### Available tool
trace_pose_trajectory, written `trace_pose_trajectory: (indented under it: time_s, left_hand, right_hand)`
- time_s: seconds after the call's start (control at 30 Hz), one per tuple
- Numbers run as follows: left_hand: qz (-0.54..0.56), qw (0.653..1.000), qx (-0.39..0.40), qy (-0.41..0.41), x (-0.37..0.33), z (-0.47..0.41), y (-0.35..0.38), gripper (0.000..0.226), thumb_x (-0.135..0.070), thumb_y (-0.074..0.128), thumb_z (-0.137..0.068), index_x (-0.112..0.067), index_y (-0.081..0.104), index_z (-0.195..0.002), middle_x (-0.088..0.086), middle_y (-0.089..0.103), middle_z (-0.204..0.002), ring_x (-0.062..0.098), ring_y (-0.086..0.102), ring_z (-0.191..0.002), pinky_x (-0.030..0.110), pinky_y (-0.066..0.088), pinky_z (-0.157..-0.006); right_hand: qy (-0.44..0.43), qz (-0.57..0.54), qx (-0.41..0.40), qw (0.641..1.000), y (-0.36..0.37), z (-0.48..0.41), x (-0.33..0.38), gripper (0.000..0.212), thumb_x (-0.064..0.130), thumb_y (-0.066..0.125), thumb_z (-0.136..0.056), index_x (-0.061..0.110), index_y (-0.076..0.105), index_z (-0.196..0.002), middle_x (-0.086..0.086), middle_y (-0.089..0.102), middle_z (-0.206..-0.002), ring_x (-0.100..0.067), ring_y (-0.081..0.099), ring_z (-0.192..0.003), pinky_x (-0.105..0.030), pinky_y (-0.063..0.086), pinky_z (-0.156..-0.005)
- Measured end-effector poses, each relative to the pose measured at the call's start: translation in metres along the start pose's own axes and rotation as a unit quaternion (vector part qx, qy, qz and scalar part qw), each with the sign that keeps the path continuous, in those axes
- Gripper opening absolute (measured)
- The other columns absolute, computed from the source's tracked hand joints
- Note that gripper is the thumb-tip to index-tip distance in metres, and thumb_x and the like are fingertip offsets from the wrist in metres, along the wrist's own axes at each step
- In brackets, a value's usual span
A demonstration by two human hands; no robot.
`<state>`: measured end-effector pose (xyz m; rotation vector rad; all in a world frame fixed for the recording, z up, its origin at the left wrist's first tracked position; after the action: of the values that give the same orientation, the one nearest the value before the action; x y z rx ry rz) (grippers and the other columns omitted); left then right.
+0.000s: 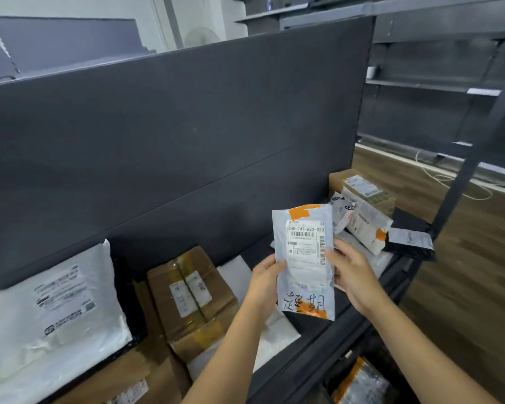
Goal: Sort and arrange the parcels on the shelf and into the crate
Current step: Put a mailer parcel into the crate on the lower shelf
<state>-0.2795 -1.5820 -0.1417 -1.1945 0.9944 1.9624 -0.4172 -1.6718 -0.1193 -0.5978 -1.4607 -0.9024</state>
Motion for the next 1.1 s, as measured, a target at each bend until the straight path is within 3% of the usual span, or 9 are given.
trace_pose_trajectory:
  time_s: [0.23,0.33,0.4,0.57,0.73,0.83,0.93,1.0,1.1]
  left_hand:
    - [-0.049,0.999,0.019,0.013,-0.009,0.031,-0.011,0.037,-0.010,0.045,-0.096,-0.026,0.078,-0.088,0.004,0.075,-0.103,0.025,0.072,-0.095,0.048,0.057,-0.086]
    - [-0.061,0.998,0.017,0.014,-0.010,0.043,-0.015,0.035,-0.010,0.046,-0.096,-0.024,0.077,-0.086,0.006,0.075,-0.102,0.025,0.073,-0.092,0.039,0.060,-0.076]
    - [-0.068,0.998,0.010,0.009,-0.004,0.047,-0.016,0.032,-0.010,0.047,-0.097,-0.021,0.076,-0.089,0.007,0.076,-0.101,0.026,0.072,-0.092,0.038,0.061,-0.074]
    - [-0.111,0.993,0.007,-0.031,0.034,0.047,-0.006,0.026,-0.008,0.047,-0.097,-0.015,0.072,-0.093,0.013,0.073,-0.106,0.034,0.068,-0.101,0.051,0.055,-0.089]
    - [-0.165,0.983,0.025,-0.079,0.081,0.042,0.020,0.023,-0.003,0.048,-0.095,-0.008,0.070,-0.089,0.023,0.069,-0.107,0.038,0.066,-0.098,0.055,0.052,-0.091]
    - [-0.179,0.978,0.048,-0.100,0.106,0.029,0.038,0.025,-0.001,0.049,-0.094,-0.010,0.071,-0.089,0.017,0.072,-0.102,0.035,0.069,-0.095,0.047,0.057,-0.084]
    - [-0.201,0.968,0.075,-0.131,0.130,0.018,0.064,0.034,0.003,0.047,-0.091,-0.018,0.072,-0.083,0.004,0.074,-0.087,0.014,0.070,-0.073,0.027,0.057,-0.061]
    - [-0.225,0.959,0.097,-0.144,0.150,0.010,0.081,0.040,0.005,0.046,-0.089,-0.021,0.074,-0.079,-0.001,0.075,-0.083,0.013,0.070,-0.074,0.026,0.058,-0.064]
    - [-0.243,0.949,0.113,-0.166,0.193,-0.005,0.102,0.035,0.006,0.045,-0.088,-0.014,0.074,-0.089,0.004,0.075,-0.091,0.017,0.071,-0.081,0.030,0.058,-0.069]
  right_hand:
    - [0.017,-0.015,-0.020,1.000,0.008,0.011,-0.009,0.029,0.015,0.042,-0.100,0.030,0.067,-0.105,0.007,0.074,-0.102,-0.012,0.071,-0.093,-0.030,0.057,-0.070]
    - [0.038,-0.019,-0.020,0.999,0.010,0.017,-0.019,0.029,0.015,0.041,-0.100,0.029,0.066,-0.107,0.007,0.074,-0.101,-0.011,0.071,-0.090,-0.035,0.056,-0.076]
    - [0.050,-0.023,-0.023,0.998,0.008,0.023,-0.027,0.030,0.015,0.041,-0.100,0.029,0.066,-0.105,0.007,0.075,-0.099,-0.011,0.071,-0.083,-0.031,0.055,-0.067]
    - [0.093,-0.036,-0.062,0.993,-0.028,0.049,-0.062,0.024,0.007,0.045,-0.097,0.019,0.066,-0.104,0.003,0.076,-0.088,-0.011,0.070,-0.066,-0.024,0.051,-0.047]
    - [0.154,-0.046,-0.117,0.980,-0.078,0.082,-0.103,0.019,0.001,0.050,-0.093,0.012,0.064,-0.101,0.000,0.077,-0.086,-0.013,0.072,-0.071,-0.023,0.056,-0.055]
    - [0.168,-0.057,-0.173,0.969,-0.107,0.093,-0.117,0.017,0.001,0.054,-0.091,0.013,0.064,-0.097,0.002,0.077,-0.082,-0.011,0.072,-0.068,-0.020,0.055,-0.053]
    - [0.195,-0.062,-0.232,0.951,-0.137,0.107,-0.131,0.015,0.002,0.056,-0.090,0.014,0.063,-0.098,0.003,0.077,-0.081,-0.011,0.072,-0.070,-0.020,0.054,-0.054]
    - [0.215,-0.067,-0.258,0.940,-0.157,0.119,-0.146,0.015,0.004,0.058,-0.090,0.015,0.064,-0.098,0.001,0.077,-0.086,-0.013,0.073,-0.074,-0.021,0.055,-0.056]
    - [0.261,-0.056,-0.291,0.919,-0.187,0.136,-0.172,0.015,0.003,0.056,-0.091,0.015,0.064,-0.098,0.000,0.075,-0.088,-0.014,0.072,-0.075,-0.023,0.053,-0.061]
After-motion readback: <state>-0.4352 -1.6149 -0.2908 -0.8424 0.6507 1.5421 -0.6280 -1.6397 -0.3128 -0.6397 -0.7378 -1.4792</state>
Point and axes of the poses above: each hand's wrist, its own z-axis away from the middle knuckle, its own y-axis out of the palm, x = y × z, the point moved 5 cm from there along -z, towards the middle knuckle
